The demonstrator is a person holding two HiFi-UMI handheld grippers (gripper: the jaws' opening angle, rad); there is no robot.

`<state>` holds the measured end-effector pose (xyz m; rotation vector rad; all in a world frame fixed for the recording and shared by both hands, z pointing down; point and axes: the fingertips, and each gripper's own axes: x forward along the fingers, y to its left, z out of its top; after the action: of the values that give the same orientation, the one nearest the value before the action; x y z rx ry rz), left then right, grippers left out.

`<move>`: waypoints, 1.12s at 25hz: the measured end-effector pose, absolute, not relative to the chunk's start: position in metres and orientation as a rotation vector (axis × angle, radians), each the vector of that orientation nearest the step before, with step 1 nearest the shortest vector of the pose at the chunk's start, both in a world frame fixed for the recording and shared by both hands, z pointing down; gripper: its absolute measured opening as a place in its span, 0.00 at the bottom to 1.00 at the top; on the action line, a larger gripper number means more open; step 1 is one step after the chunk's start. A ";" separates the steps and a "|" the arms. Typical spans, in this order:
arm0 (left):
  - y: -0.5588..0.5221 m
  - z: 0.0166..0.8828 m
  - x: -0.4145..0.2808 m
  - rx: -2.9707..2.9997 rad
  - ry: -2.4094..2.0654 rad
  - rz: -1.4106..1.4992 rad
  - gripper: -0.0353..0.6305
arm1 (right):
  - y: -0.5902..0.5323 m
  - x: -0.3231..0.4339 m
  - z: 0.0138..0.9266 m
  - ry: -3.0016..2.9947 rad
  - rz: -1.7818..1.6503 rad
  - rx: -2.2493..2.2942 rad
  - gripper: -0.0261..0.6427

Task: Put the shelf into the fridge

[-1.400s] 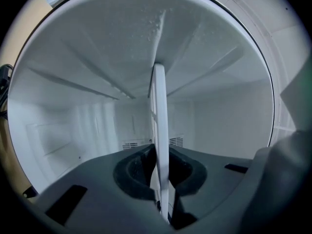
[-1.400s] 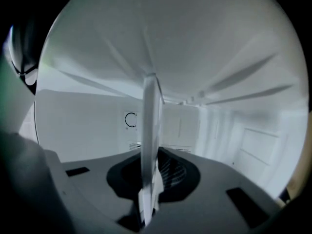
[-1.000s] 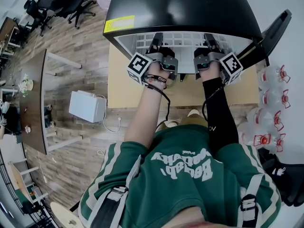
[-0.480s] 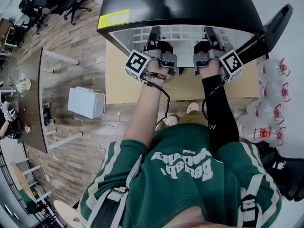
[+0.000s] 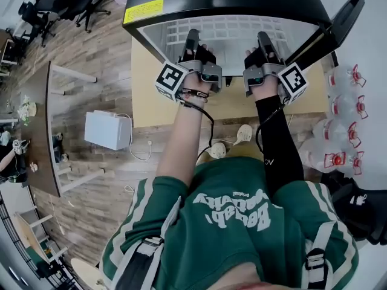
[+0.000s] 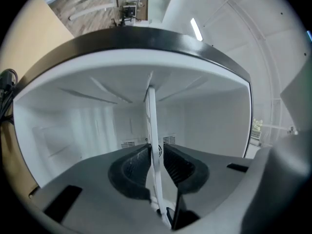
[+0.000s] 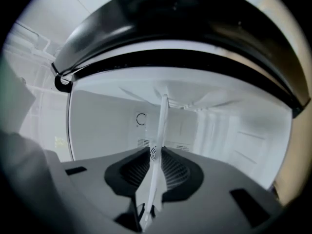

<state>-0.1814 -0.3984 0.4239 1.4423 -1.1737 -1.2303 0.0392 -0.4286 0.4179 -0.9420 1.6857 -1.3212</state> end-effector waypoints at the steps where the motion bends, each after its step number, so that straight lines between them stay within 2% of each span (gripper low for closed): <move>1: -0.392 0.425 -0.182 1.443 -1.177 -1.226 0.15 | -0.422 0.039 0.419 1.680 -1.324 -0.944 0.15; 7: -0.359 0.425 -0.183 1.438 -1.154 -1.218 0.17 | -0.384 0.035 0.413 1.717 -1.279 -0.949 0.14; 14: -0.324 0.417 -0.180 1.518 -1.200 -1.150 0.13 | -0.346 0.036 0.402 1.784 -1.238 -0.984 0.14; 22: -0.284 0.391 -0.163 1.830 -1.526 -0.775 0.11 | -0.306 0.046 0.373 2.136 -0.974 -1.162 0.17; 28: -0.258 0.352 -0.141 2.065 -1.792 -0.448 0.13 | -0.288 0.057 0.342 2.510 -0.516 -1.374 0.18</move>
<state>-0.1413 -0.2580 0.3517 2.0647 -1.7925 -0.4480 0.0572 -0.2878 0.3421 -1.3740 2.5103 -0.5164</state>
